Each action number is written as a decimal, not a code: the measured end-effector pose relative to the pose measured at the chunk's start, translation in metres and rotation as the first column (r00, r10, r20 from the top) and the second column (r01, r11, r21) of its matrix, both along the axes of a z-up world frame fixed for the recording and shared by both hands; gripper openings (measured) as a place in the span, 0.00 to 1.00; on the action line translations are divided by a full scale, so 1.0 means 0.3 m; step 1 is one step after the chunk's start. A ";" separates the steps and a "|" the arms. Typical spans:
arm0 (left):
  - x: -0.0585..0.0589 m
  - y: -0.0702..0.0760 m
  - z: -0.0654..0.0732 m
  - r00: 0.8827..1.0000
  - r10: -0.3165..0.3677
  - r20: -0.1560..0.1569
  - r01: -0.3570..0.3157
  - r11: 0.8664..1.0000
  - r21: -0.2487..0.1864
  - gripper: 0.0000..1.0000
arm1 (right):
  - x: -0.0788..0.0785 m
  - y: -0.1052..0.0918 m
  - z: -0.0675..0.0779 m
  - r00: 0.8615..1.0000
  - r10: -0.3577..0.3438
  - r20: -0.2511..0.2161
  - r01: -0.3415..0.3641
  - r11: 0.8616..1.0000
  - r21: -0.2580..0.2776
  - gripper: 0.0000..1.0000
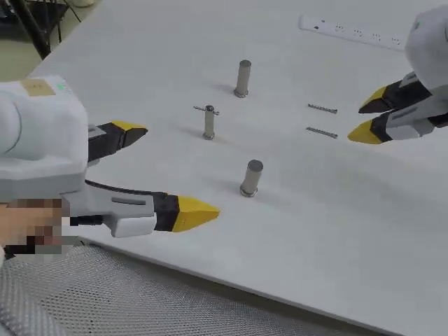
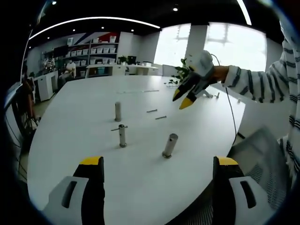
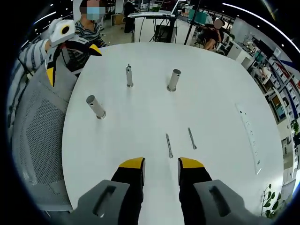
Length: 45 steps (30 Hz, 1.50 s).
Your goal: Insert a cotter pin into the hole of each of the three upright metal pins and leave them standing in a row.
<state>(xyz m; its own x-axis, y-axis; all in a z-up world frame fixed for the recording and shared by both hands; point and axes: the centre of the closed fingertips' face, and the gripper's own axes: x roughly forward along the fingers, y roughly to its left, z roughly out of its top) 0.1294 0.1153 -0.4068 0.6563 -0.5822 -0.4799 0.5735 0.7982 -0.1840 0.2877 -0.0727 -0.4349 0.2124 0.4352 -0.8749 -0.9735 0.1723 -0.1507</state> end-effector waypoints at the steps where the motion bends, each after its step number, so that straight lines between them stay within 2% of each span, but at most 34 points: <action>1: 0.002 0.000 0.000 1.000 0.002 -0.002 -0.002 1.000 -0.002 0.95 | 0.013 0.000 -0.007 1.000 0.005 0.000 -0.005 1.000 -0.006 0.24; 3: 0.011 -0.004 0.009 1.000 0.027 -0.008 -0.027 0.999 -0.047 0.95 | 0.029 0.002 -0.020 1.000 0.012 -0.005 -0.012 1.000 -0.013 0.23; 6: 0.024 0.008 0.009 0.999 0.041 0.008 -0.041 0.999 -0.027 0.93 | 0.029 0.012 -0.046 0.999 0.028 -0.027 -0.028 0.999 -0.020 0.22; 8: 0.030 0.013 -0.001 0.999 0.047 -0.008 -0.047 0.999 -0.022 0.93 | 0.041 0.020 -0.070 0.998 0.034 -0.044 -0.035 0.999 -0.022 0.21; 11: 0.036 0.018 -0.009 0.998 0.057 -0.017 -0.057 0.998 -0.019 0.93 | 0.043 0.035 -0.094 0.997 0.042 -0.063 -0.044 0.999 -0.024 0.17; 14: 0.039 0.019 -0.019 0.997 0.065 -0.033 -0.066 0.998 -0.019 0.93 | 0.075 0.042 -0.130 0.996 0.058 -0.068 -0.061 0.997 -0.040 0.11; 17: 0.039 0.016 -0.024 0.997 0.065 -0.041 -0.066 0.998 -0.020 0.93 | 0.076 0.052 -0.150 0.995 0.070 -0.070 -0.073 0.996 -0.047 0.07; 20: 0.040 0.011 -0.026 0.996 0.070 -0.056 -0.073 0.996 -0.045 0.93 | 0.082 0.059 -0.174 0.993 0.078 -0.086 -0.083 0.995 -0.049 0.05; 23: 0.044 0.018 -0.028 0.995 0.079 -0.058 -0.082 0.996 -0.043 0.93 | 0.089 0.060 -0.196 0.991 0.093 -0.099 -0.099 0.993 -0.060 0.04; 29: 0.049 0.021 -0.030 0.994 0.087 -0.061 -0.090 0.995 -0.043 0.93 | 0.085 0.062 -0.206 0.989 0.102 -0.104 -0.110 0.991 -0.072 0.03; 31: 0.048 0.018 -0.033 0.993 0.091 -0.071 -0.094 0.995 -0.044 0.93 | 0.086 0.061 -0.210 0.988 0.108 -0.109 -0.117 0.990 -0.078 0.02; 34: 0.044 0.012 -0.036 0.993 0.086 -0.074 -0.089 0.995 -0.038 0.93 | 0.084 0.055 -0.221 0.986 0.124 -0.112 -0.136 0.985 -0.104 0.02; 43: 0.034 -0.001 -0.026 0.993 0.085 -0.077 -0.088 0.995 -0.040 0.92 | 0.081 0.060 -0.220 0.982 0.146 -0.123 -0.160 0.981 -0.110 0.01; 45: 0.031 -0.013 -0.020 0.994 0.081 -0.078 -0.084 0.996 -0.038 0.92 | 0.085 0.061 -0.220 0.982 0.124 -0.139 -0.140 0.984 -0.112 0.01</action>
<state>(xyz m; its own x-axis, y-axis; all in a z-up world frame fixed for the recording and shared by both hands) 0.1386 0.1114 -0.4129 0.6653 -0.5476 -0.5074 0.4889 0.8332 -0.2583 0.3132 -0.0543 -0.5010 0.0400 0.3412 -0.9392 -0.9991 0.0296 -0.0318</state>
